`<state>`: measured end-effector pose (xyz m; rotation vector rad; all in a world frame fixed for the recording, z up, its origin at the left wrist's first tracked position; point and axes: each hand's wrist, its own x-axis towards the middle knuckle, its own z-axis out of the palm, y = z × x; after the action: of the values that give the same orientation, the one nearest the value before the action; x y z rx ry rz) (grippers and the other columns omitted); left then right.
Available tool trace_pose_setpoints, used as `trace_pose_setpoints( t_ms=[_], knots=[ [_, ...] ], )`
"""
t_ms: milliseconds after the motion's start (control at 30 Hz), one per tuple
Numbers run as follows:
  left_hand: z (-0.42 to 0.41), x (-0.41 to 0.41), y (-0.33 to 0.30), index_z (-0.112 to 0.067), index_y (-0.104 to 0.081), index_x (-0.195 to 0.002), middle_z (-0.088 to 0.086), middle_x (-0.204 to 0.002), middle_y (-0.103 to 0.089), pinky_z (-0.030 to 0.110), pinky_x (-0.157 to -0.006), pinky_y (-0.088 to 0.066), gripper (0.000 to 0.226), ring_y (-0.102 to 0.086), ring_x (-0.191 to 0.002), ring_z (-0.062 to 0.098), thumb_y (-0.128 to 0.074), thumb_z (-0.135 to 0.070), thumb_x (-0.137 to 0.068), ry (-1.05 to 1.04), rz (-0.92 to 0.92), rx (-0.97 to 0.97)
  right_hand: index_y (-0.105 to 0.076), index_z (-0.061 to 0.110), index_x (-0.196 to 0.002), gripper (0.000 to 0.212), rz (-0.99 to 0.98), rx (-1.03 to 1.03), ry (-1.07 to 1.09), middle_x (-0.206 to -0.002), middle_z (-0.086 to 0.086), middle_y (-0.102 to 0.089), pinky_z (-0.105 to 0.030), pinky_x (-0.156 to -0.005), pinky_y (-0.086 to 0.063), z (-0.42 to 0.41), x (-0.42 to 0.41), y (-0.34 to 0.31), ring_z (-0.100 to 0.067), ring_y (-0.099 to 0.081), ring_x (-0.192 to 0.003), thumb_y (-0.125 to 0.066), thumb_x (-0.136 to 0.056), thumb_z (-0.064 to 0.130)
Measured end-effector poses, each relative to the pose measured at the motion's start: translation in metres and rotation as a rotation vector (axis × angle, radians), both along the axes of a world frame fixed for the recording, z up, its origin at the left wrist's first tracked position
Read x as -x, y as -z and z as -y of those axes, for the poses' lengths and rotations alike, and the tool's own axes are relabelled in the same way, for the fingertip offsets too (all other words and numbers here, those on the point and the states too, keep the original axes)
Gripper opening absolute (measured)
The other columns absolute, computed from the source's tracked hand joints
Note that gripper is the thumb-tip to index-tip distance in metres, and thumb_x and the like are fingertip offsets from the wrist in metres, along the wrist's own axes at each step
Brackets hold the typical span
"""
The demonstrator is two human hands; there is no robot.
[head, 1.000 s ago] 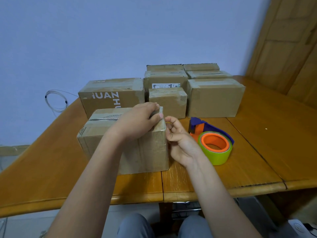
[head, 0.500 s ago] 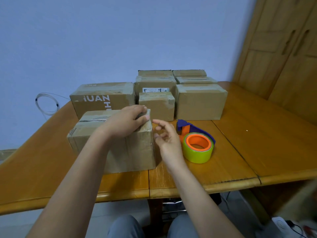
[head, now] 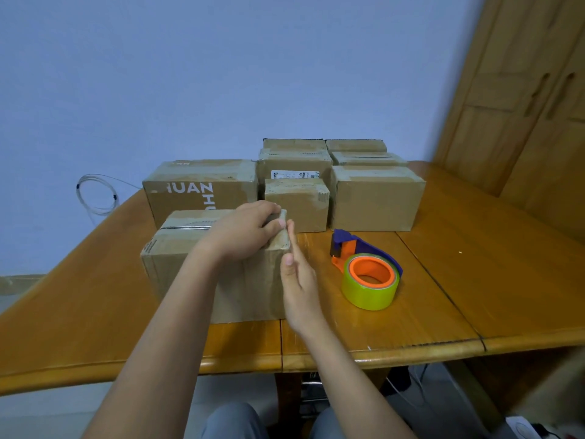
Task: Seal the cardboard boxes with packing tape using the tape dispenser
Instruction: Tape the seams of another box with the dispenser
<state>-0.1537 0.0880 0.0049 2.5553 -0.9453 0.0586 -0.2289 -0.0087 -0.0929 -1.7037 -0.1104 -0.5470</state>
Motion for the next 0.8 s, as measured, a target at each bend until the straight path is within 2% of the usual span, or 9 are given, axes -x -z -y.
trace_pose_setpoints(
  t_ms=[100,233,367,433,500,567,633,733,800],
  knots=[
    [0.000,0.000,-0.001,-0.014,-0.041,-0.142,0.002,-0.146,-0.044,0.034,-0.106,-0.034,0.044,-0.039,-0.133,0.018,-0.039,-0.032,-0.102,0.000,0.012,-0.012,-0.017,0.056,-0.136,0.074,-0.018,0.089,0.035,-0.153,0.016,-0.027,-0.011,-0.109,-0.022,0.007,0.002,0.000,0.006,-0.022,-0.138,-0.016,-0.071,0.090],
    [0.001,0.003,-0.003,-0.014,-0.041,-0.142,0.002,-0.146,-0.044,0.032,-0.105,-0.033,0.044,-0.038,-0.134,0.018,-0.039,-0.031,-0.102,-0.003,0.012,-0.010,-0.032,0.032,-0.143,0.083,0.017,0.150,0.058,-0.147,0.007,-0.042,-0.020,-0.110,-0.033,0.018,0.004,0.000,-0.001,-0.035,-0.136,-0.019,-0.079,0.084],
    [-0.001,0.008,-0.004,-0.015,-0.041,-0.143,0.001,-0.147,-0.044,0.029,-0.103,-0.033,0.044,-0.039,-0.133,0.016,-0.040,-0.031,-0.102,0.033,0.020,-0.008,-0.064,0.018,-0.120,0.059,0.086,0.266,0.146,-0.113,0.005,-0.068,-0.031,-0.093,-0.050,0.041,0.001,-0.022,0.010,-0.058,-0.101,-0.031,-0.092,0.059],
    [-0.003,0.008,-0.005,-0.016,-0.041,-0.143,-0.001,-0.148,-0.043,0.027,-0.104,-0.032,0.045,-0.038,-0.134,0.015,-0.041,-0.032,-0.102,0.056,0.017,0.004,-0.075,0.012,-0.100,0.056,0.147,0.302,0.217,-0.097,-0.001,-0.074,-0.037,-0.084,-0.053,0.052,-0.006,-0.036,-0.004,-0.066,-0.092,-0.035,-0.092,0.051],
    [-0.005,0.007,-0.005,-0.017,-0.042,-0.143,-0.002,-0.146,-0.045,0.026,-0.104,-0.032,0.048,-0.041,-0.133,0.014,-0.045,-0.037,-0.100,0.107,-0.008,0.026,-0.075,0.009,-0.089,0.056,0.172,0.377,0.268,-0.087,-0.006,-0.073,-0.041,-0.074,-0.053,0.057,-0.011,-0.048,-0.017,-0.067,-0.085,-0.034,-0.092,0.046],
    [-0.007,0.005,-0.007,-0.018,-0.046,-0.141,-0.004,-0.142,-0.050,0.027,-0.105,-0.035,0.052,-0.046,-0.129,0.013,-0.051,-0.043,-0.095,0.203,-0.083,0.080,-0.074,0.008,-0.092,0.050,0.163,0.414,0.270,-0.091,-0.005,-0.071,-0.036,-0.073,-0.051,0.058,-0.014,-0.060,-0.017,-0.063,-0.086,-0.037,-0.094,0.041],
    [-0.010,0.005,-0.010,-0.020,-0.054,-0.135,-0.008,-0.136,-0.055,0.022,-0.104,-0.040,0.046,-0.052,-0.124,0.008,-0.060,-0.037,-0.092,0.315,-0.211,0.177,-0.073,0.010,-0.102,0.041,0.173,0.426,0.256,-0.099,-0.002,-0.070,-0.027,-0.079,-0.047,0.057,-0.016,-0.072,-0.012,-0.061,-0.094,-0.040,-0.094,0.033],
    [-0.011,0.004,-0.014,-0.008,-0.067,-0.119,-0.001,-0.121,-0.067,0.019,-0.096,-0.046,0.031,-0.061,-0.113,0.006,-0.067,-0.012,-0.089,0.441,-0.357,0.350,-0.070,0.009,-0.109,0.039,0.191,0.452,0.244,-0.106,-0.003,-0.069,-0.035,-0.087,-0.049,0.055,-0.019,-0.084,-0.017,-0.060,-0.103,-0.040,-0.095,0.029],
    [-0.010,0.002,-0.014,-0.001,-0.073,-0.105,0.009,-0.106,-0.073,0.024,-0.087,-0.049,0.025,-0.068,-0.101,0.015,-0.073,-0.013,-0.084,0.482,-0.401,0.472,-0.069,0.009,-0.113,0.037,0.175,0.443,0.230,-0.111,-0.004,-0.068,-0.040,-0.090,-0.049,0.054,-0.019,-0.087,-0.018,-0.059,-0.107,-0.041,-0.096,0.027]
  ],
)
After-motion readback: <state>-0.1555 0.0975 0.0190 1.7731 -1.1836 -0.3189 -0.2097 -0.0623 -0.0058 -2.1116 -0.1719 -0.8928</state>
